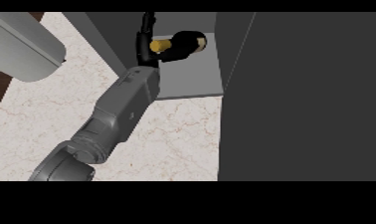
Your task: Pick up the wine, place it into the cabinet and close the cabinet
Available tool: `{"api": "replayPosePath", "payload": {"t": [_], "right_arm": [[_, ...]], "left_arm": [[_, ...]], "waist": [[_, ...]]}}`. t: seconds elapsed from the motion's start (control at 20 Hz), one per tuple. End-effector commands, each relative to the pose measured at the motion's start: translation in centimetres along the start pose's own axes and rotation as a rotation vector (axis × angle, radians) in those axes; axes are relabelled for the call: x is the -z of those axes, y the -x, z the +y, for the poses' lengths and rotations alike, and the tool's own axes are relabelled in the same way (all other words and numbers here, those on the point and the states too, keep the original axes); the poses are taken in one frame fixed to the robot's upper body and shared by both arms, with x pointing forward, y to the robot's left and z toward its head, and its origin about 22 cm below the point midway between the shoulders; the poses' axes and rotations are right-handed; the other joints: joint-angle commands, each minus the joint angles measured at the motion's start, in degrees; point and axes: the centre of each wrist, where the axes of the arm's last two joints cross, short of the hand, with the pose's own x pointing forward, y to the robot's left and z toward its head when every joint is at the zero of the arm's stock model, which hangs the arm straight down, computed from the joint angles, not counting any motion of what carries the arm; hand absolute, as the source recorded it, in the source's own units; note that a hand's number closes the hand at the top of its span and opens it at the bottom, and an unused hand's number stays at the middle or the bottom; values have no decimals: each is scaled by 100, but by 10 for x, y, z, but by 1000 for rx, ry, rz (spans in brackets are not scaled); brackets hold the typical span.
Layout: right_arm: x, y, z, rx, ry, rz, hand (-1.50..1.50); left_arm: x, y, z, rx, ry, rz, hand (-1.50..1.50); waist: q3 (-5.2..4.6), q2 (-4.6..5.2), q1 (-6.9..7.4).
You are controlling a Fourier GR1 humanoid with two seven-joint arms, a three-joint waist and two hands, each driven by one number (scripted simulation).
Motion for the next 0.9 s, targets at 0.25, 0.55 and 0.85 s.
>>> {"api": "replayPosePath", "payload": {"t": [0.25, 0.55, 0.85], "right_arm": [[-8, -5, 2, 16, -25, -44, -150], [-3, -1, 5, 10, -13, -38, -150], [-6, -15, 10, 14, -37, -25, -150]], "left_arm": [[-9, 22, 21, -9, -70, -9, -150], [-4, 18, 24, -27, -4, -30, -150], [-6, 15, 16, -72, 33, -38, -150]], "waist": [[-24, 59, -20], [-25, 51, 18], [-30, 25, 36]]}}
